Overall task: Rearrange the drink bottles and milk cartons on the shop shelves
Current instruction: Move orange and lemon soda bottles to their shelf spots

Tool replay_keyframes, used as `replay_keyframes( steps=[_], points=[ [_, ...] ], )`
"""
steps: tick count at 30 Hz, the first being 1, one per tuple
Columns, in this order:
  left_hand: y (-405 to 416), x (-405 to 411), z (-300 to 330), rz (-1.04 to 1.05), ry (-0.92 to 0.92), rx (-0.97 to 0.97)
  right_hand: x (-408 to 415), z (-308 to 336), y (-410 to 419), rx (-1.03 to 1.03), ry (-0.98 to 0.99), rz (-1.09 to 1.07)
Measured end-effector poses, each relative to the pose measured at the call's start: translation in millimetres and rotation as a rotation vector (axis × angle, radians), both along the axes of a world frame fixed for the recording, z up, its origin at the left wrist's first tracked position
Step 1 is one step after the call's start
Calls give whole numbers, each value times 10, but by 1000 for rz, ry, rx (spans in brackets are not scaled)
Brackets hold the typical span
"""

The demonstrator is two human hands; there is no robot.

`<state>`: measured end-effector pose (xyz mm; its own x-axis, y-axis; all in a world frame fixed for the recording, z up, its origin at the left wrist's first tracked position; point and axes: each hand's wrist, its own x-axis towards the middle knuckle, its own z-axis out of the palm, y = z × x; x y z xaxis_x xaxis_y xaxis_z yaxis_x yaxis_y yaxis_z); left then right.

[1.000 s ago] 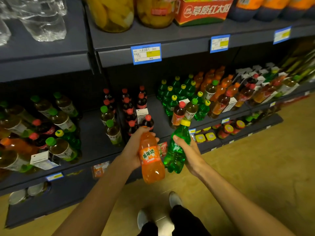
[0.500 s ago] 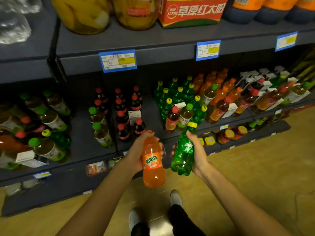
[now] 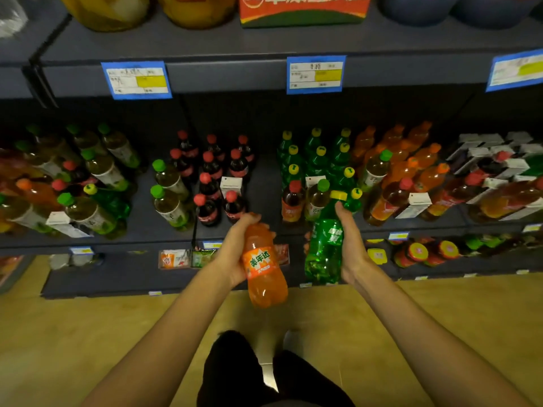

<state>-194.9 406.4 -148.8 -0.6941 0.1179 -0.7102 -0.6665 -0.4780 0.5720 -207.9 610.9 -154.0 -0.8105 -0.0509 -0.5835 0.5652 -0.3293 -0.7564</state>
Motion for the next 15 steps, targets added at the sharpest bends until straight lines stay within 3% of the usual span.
replay_keyframes(
  steps=[15],
  points=[
    [227,-114,-164,11,-21,-45,24,-226,338,-78,-119,-19]
  ],
)
